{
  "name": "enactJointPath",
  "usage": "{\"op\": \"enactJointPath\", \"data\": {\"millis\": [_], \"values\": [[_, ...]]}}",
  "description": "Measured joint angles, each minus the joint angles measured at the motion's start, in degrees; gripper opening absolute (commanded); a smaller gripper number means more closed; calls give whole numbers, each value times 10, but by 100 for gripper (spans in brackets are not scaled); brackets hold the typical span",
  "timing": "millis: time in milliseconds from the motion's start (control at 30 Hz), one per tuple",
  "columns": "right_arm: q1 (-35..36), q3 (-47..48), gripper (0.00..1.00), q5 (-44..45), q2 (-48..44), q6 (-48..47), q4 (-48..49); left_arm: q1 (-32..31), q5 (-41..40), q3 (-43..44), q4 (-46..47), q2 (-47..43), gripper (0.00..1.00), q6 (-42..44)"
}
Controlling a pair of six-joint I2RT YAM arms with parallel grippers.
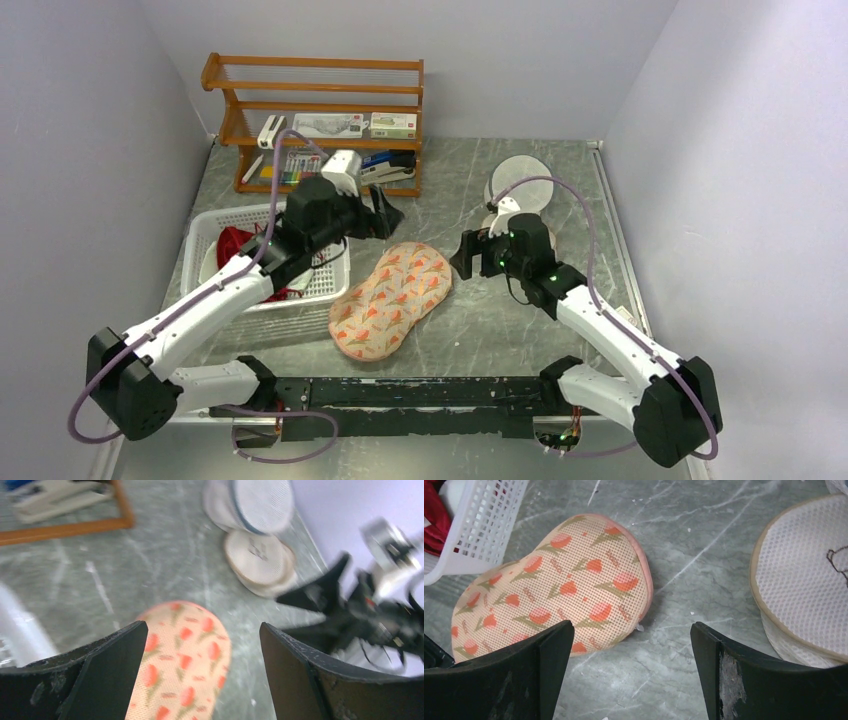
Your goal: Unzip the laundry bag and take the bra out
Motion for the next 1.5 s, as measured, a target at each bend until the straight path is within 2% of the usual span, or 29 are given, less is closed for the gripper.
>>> {"op": "enactJointPath", "data": {"millis": [133,267,367,467,600,733,833,933,1000,1233,1500], "values": [[-3,2,88,-28,26,4,25,61,-5,0,2,13,94,0],[-43,1,84,-126,82,24,70,62,-5,-2,3,30,94,0],[-85,7,82,-215,163,40,106,59,-5,-12,3,47,94,0],[-105,23,80,-267,257,49,116,54,-5,-17,-3,75,94,0],[-105,53,68,-311,342,49,126,14,-8,-19,-8,108,94,0],[-104,51,47,-356,384,73,176,-57,-7,-21,-14,140,94,0],[-104,32,28,-377,387,103,220,-86,-3,-42,-5,142,94,0],[-104,12,9,-382,387,137,263,-89,-3,-67,8,141,94,0],[-104,-4,0,-381,383,169,293,-91,-3,-78,12,141,94,0],[-96,-67,0,-347,308,276,381,-125,-3,-66,25,163,94,0],[-93,-99,0,-296,193,334,377,-171,-3,-17,20,226,94,0]]}}
